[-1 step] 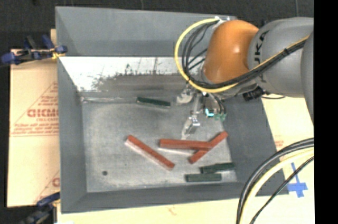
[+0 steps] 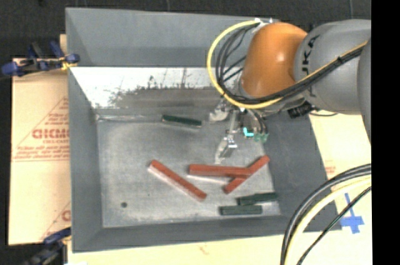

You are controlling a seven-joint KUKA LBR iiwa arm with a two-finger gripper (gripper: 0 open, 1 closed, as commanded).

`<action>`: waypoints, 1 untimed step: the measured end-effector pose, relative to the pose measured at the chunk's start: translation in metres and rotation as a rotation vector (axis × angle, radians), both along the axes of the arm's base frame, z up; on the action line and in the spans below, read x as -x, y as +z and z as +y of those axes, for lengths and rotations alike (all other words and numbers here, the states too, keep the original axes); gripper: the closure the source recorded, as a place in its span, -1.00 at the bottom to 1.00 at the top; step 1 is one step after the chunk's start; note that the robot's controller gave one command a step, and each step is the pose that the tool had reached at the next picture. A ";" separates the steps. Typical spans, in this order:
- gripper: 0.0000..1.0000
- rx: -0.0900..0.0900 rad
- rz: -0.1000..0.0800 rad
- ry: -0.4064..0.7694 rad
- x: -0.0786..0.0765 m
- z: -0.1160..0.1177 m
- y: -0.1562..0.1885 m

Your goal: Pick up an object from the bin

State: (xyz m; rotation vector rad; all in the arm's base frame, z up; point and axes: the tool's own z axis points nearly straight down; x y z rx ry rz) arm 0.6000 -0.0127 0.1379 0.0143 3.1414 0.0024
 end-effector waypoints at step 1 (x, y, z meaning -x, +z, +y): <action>1.00 0.004 0.004 0.212 -0.018 0.034 -0.058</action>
Offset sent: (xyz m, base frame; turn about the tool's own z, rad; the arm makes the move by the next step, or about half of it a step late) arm 0.0000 0.0000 0.0000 0.0000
